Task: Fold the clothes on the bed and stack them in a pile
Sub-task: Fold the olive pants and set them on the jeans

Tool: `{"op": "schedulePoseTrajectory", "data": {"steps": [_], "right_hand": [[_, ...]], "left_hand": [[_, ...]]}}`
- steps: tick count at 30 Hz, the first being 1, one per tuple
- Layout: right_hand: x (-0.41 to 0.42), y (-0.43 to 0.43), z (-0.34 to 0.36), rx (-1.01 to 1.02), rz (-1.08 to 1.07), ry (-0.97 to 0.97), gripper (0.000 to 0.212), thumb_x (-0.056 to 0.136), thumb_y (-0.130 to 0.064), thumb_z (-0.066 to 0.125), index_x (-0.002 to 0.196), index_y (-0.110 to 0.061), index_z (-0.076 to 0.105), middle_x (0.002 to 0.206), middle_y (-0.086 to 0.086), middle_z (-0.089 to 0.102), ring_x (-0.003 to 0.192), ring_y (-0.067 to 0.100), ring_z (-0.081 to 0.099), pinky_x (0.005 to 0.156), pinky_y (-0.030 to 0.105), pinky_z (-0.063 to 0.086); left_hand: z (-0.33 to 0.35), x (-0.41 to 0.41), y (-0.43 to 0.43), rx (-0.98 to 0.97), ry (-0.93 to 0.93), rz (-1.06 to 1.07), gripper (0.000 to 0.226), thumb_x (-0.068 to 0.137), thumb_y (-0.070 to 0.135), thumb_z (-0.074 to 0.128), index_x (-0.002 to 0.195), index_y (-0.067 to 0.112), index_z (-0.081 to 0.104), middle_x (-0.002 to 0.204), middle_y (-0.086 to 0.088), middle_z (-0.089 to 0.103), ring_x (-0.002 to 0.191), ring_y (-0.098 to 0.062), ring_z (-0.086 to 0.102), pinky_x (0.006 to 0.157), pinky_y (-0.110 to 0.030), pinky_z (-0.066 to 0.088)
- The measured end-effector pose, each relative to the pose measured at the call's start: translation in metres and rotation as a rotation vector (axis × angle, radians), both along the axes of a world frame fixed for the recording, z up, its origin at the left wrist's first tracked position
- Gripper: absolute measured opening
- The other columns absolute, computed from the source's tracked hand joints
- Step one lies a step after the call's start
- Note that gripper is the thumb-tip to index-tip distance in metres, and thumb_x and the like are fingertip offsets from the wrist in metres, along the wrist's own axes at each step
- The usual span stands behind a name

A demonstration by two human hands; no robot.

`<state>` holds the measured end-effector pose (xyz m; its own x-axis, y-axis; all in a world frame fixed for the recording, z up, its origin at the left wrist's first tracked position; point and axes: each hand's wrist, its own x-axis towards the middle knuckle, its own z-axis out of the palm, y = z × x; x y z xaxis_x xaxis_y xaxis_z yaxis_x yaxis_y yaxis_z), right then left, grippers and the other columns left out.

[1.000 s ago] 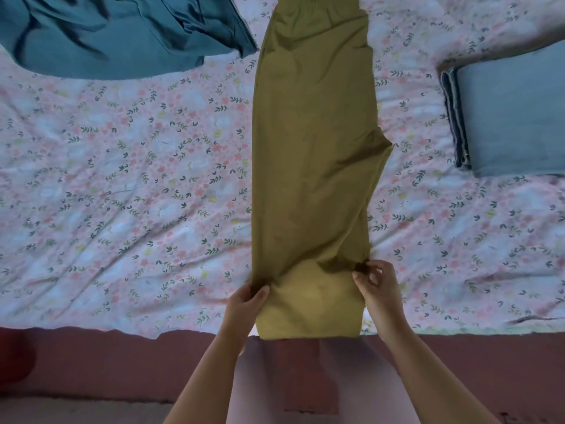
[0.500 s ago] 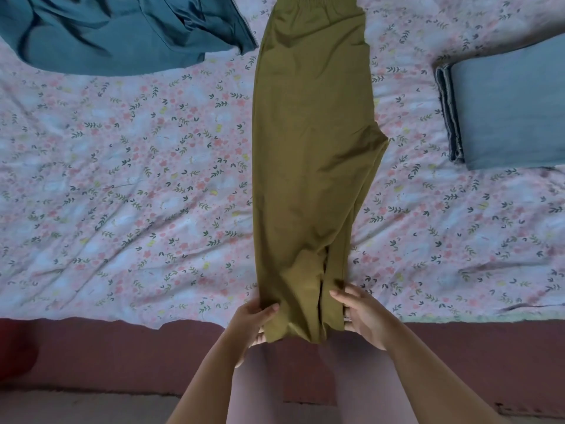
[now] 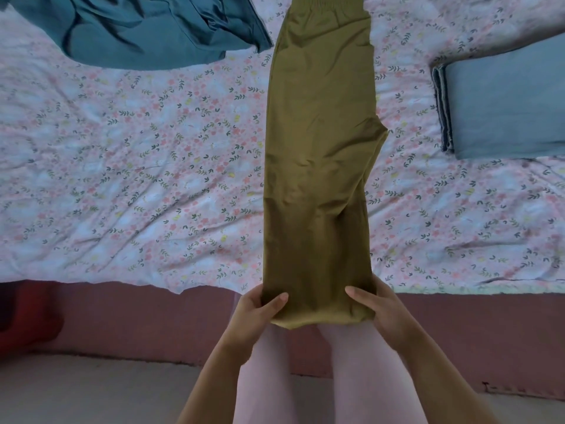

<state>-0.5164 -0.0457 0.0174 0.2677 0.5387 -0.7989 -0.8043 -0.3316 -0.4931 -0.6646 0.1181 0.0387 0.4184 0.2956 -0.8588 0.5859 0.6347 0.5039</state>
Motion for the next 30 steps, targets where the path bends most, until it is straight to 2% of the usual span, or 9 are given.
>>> {"op": "schedulePoseTrajectory", "data": {"steps": [4,7,11,15,19,21,24,27,30], "right_hand": [[-0.009,-0.007,0.029,0.004,-0.01,-0.044,0.067,0.06,-0.03,0.081,0.12,-0.017,0.054,0.111,0.001,0.069,0.104,0.019,0.064,0.077,0.024,0.054],[-0.014,-0.01,0.048,-0.013,-0.056,-0.075,0.054,0.068,-0.017,0.069,0.121,-0.017,0.054,0.111,0.0,0.069,0.104,0.018,0.064,0.086,0.031,0.052],[-0.015,-0.006,0.058,-0.061,-0.119,-0.144,0.054,0.064,-0.027,0.08,0.113,-0.024,0.058,0.111,-0.002,0.068,0.104,0.018,0.064,0.091,0.037,0.049],[0.006,0.022,0.055,-0.117,-0.216,-0.208,0.019,0.082,-0.012,0.063,0.1,-0.016,0.059,0.103,0.005,0.067,0.094,0.019,0.065,0.078,0.029,0.051],[0.049,0.067,0.047,-0.12,-0.255,-0.237,0.011,0.084,-0.008,0.06,0.094,-0.014,0.061,0.084,0.004,0.07,0.075,0.014,0.068,0.062,0.024,0.054],[0.075,0.086,0.044,-0.101,-0.242,-0.248,0.015,0.085,-0.008,0.058,0.099,-0.014,0.062,0.083,0.002,0.069,0.072,0.013,0.067,0.059,0.025,0.053],[0.113,0.111,0.033,-0.119,-0.191,-0.288,0.02,0.086,-0.009,0.057,0.106,-0.011,0.061,0.095,0.007,0.068,0.083,0.02,0.066,0.066,0.033,0.056],[0.147,0.136,0.011,-0.249,-0.139,-0.33,0.024,0.085,-0.015,0.06,0.108,-0.01,0.06,0.108,0.014,0.063,0.098,0.031,0.061,0.086,0.046,0.053],[0.176,0.158,-0.012,-0.348,-0.161,-0.295,0.031,0.086,-0.019,0.061,0.114,-0.007,0.057,0.11,0.015,0.06,0.101,0.031,0.058,0.089,0.043,0.05]], "left_hand": [[0.03,-0.001,-0.007,0.066,-0.04,0.059,0.013,0.088,0.008,0.058,0.097,0.009,0.066,0.091,-0.001,0.074,0.083,-0.011,0.069,0.065,-0.015,0.051],[0.047,-0.001,-0.011,0.108,-0.065,0.104,0.011,0.089,0.01,0.057,0.092,0.009,0.068,0.086,-0.001,0.074,0.079,-0.012,0.069,0.063,-0.016,0.052],[0.054,0.007,-0.009,0.184,-0.048,0.16,0.012,0.089,0.016,0.058,0.088,0.008,0.067,0.08,0.001,0.073,0.075,-0.011,0.068,0.063,-0.016,0.052],[0.048,0.037,0.006,0.246,0.023,0.201,0.017,0.089,0.024,0.059,0.078,0.011,0.063,0.072,0.001,0.068,0.067,-0.012,0.063,0.06,-0.021,0.05],[0.04,0.083,0.04,0.244,-0.019,0.198,0.013,0.088,0.024,0.059,0.08,0.014,0.062,0.068,0.002,0.066,0.062,-0.009,0.061,0.056,-0.02,0.047],[0.036,0.106,0.06,0.184,-0.076,0.234,0.009,0.088,0.018,0.058,0.094,0.012,0.062,0.08,-0.002,0.068,0.069,-0.012,0.064,0.059,-0.022,0.051],[0.023,0.135,0.086,0.139,-0.136,0.258,0.024,0.09,0.012,0.055,0.114,0.007,0.055,0.098,-0.009,0.065,0.082,-0.018,0.064,0.065,-0.028,0.054],[0.003,0.163,0.107,0.161,-0.112,0.241,0.025,0.091,0.009,0.054,0.116,0.009,0.052,0.099,-0.012,0.064,0.083,-0.023,0.063,0.059,-0.028,0.054],[-0.026,0.195,0.127,0.193,0.002,0.257,0.023,0.091,0.008,0.054,0.115,0.006,0.054,0.099,-0.015,0.062,0.083,-0.027,0.061,0.063,-0.033,0.054]]}}
